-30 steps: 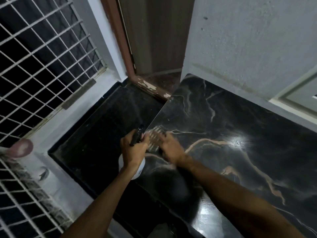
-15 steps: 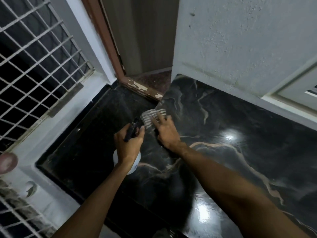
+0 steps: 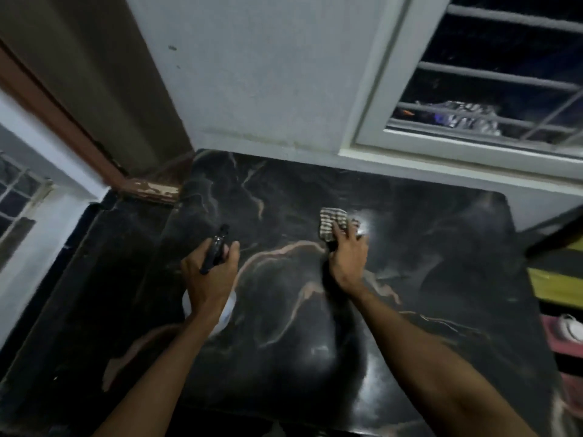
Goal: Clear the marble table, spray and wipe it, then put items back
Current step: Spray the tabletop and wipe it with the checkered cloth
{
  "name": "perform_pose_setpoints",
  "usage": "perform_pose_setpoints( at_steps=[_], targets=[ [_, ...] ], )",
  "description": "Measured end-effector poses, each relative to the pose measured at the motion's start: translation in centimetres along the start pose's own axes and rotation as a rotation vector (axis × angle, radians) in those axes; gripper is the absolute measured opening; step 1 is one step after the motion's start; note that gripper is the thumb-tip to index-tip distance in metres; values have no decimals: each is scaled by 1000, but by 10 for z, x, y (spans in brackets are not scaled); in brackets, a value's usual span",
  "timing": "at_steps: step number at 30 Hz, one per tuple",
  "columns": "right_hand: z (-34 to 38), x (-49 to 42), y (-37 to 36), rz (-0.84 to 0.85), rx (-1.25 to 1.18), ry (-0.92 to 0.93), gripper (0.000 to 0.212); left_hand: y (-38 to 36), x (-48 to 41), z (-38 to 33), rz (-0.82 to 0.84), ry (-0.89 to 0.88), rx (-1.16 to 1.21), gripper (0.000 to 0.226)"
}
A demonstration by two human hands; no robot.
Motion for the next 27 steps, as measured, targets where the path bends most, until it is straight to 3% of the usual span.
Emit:
perform_pose_setpoints(
  at_steps=[1, 5, 6, 10, 12, 14, 16, 20, 21, 25, 27],
  targets=[
    [-18, 12, 10, -5, 11, 8, 72, -14, 8, -17, 18, -28, 3, 35],
    [-50, 86, 13, 214, 67, 434, 82, -80, 48, -83, 97, -131, -29, 40],
    [-75, 84, 27, 184, 45, 414, 79, -95, 59, -96, 117, -134, -28, 39],
    [-229, 69, 117, -109, -72, -129, 78, -153, 107, -156, 172, -130, 34, 36],
    [-254, 83, 128, -35, -60, -66, 83, -184, 131, -190, 198, -149, 19, 38],
    [-250, 104, 115, 118, -26, 156, 83, -210, 150, -215, 236, -151, 40, 37],
    [-271, 105, 126, 154, 11, 278, 84, -236, 165, -240, 261, -195, 63, 39],
    [-366, 55, 183, -109, -99, -188, 81, -273, 179, -273, 284, -212, 72, 42],
    [-364, 48, 184, -102, -103, -210, 81, -280, 179, -278, 286, -205, 77, 41],
    [-302, 32, 153, 86, -67, 231, 80, -304, 170, -292, 277, -220, 73, 38],
    [-306, 0, 159, 57, -97, 212, 78, -310, 158, -291, 248, -210, 67, 37]
  ],
)
Point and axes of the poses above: each hand's wrist, its own x-axis away from the middle knuckle, its own y-axis out of the back of the hand, z = x × y, the point moved 10 cm from there along -x, towards the middle knuckle, and after that the axes turned 8 degrees about -x, right-handed, at the moved point
